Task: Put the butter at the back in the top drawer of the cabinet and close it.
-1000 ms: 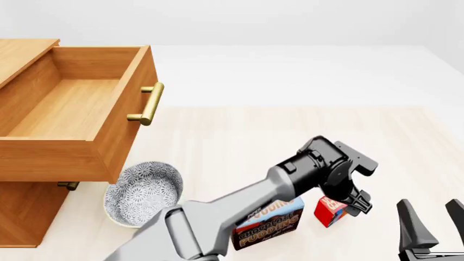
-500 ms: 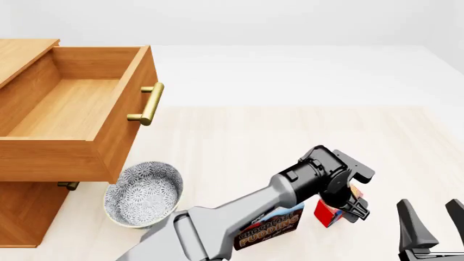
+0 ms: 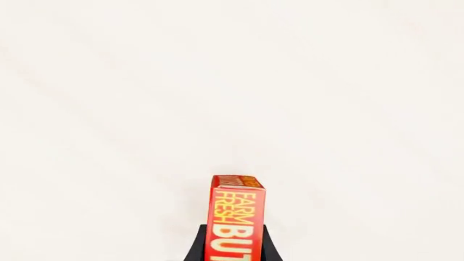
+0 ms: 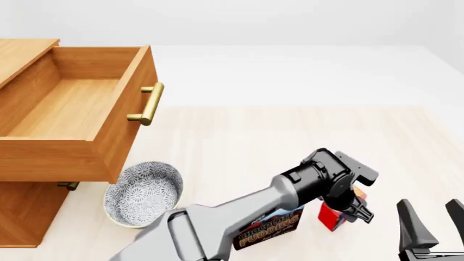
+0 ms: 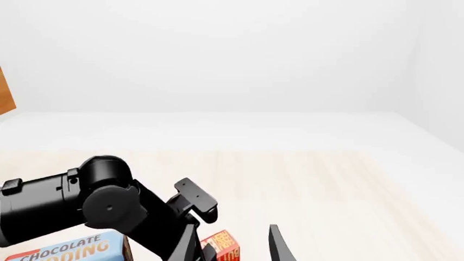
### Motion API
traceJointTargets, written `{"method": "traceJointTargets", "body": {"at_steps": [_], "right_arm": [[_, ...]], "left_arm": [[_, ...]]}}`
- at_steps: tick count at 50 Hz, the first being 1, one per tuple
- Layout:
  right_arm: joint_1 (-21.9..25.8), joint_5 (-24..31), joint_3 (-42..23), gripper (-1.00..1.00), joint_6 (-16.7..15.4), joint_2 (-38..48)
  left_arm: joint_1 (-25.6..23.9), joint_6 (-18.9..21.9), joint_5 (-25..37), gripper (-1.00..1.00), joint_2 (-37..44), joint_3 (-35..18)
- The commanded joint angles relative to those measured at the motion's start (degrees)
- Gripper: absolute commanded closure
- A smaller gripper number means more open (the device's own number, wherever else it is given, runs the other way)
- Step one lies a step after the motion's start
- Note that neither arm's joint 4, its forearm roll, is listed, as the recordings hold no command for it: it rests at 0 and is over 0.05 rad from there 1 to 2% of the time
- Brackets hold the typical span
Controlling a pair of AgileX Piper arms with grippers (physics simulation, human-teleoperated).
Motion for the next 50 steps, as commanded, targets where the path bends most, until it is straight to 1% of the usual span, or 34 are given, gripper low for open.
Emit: {"method": "traceJointTargets", "body": {"at_steps": [1, 5, 9, 19, 29, 33, 38, 42, 43, 46, 50], "right_arm": [[0.0, 0.0, 0.0, -1.0, 0.0, 0.0], [0.0, 0.0, 0.0, -1.0, 0.0, 0.0], [0.0, 0.0, 0.0, -1.0, 0.0, 0.0], [0.0, 0.0, 0.0, -1.0, 0.0, 0.0], [0.0, 0.0, 0.0, -1.0, 0.0, 0.0], [0.0, 0.0, 0.0, -1.0, 0.0, 0.0], [0.0, 0.0, 0.0, -1.0, 0.0, 0.0], [0.0, 0.0, 0.0, -1.0, 0.0, 0.0], [0.0, 0.0, 0.0, -1.0, 0.0, 0.0], [0.0, 0.0, 0.0, -1.0, 0.0, 0.0], [0.0, 0.0, 0.0, -1.0, 0.0, 0.0]], "left_arm": [[-0.39, 1.16, -2.18, 1.0, -5.03, 2.67], [-0.59, 1.43, -1.69, 1.0, -5.92, 2.13], [-1.03, 1.73, -2.16, 1.0, -8.06, 3.59], [-0.84, 2.96, -1.22, 1.0, -9.85, 3.63], [-0.94, 4.02, -1.94, 1.0, -13.53, 7.04], [-0.98, 4.39, -2.4, 1.0, -15.41, 8.8], [-1.26, 4.49, -4.02, 1.0, -18.76, 12.98], [-1.06, 4.79, -4.66, 1.0, -20.52, 14.77], [-0.97, 5.02, -5.08, 1.0, -21.72, 16.03], [-1.03, 4.99, -5.45, 1.0, -22.71, 17.2], [-1.55, 4.79, -6.39, 1.0, -25.02, 20.14]]}}
